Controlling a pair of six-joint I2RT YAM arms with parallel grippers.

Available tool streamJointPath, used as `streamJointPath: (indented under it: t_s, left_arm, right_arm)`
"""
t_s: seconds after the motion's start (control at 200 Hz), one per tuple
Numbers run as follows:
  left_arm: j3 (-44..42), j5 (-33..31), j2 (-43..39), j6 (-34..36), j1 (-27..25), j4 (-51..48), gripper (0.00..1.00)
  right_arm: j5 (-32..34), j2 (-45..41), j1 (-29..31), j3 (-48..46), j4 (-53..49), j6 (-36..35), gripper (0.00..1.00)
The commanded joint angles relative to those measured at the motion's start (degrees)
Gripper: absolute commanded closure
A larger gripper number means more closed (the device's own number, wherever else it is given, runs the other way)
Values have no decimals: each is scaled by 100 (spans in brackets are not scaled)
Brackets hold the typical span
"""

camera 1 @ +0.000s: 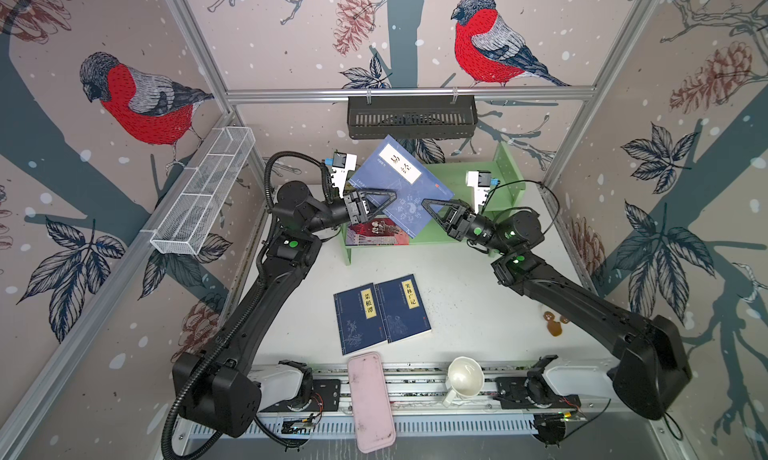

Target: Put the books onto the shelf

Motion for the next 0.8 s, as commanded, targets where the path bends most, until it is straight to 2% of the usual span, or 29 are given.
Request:
streamJointPath:
  t_s: [0.0,0.075,0.195,0.28,0.445,0.62,0.795]
  left_arm:
    - [232,60,-102,1189,6,-1072,24]
    - [292,-2,-146,1503,20,-1442,22]
    - [291,-47,-187,1629,59,-1624,18]
    - [356,-103,-200,1769,132,-1784,10]
    - [359,30,-251,1874,375,-1865,9]
    - [275,585,-289,1618,445,-1593,5]
    - [240,701,-333,1555,446,-1599,8]
  right_arm:
    - [-529,-171,-90,23,-141,-113,99]
    - [-567,-378,-186,1,-405,-226,99]
    - [-645,-642,-288,-8,-811,-420,99]
    - [-675,-824,-381,-28,-1171,-590,100]
    - [-864,-1042,-583,-80,-1512,-650,100]
    - [-1061,-1174,-648,55,-2049,-946,100]
    - [-1187,-1207,-650,245,-2535,-1190,100]
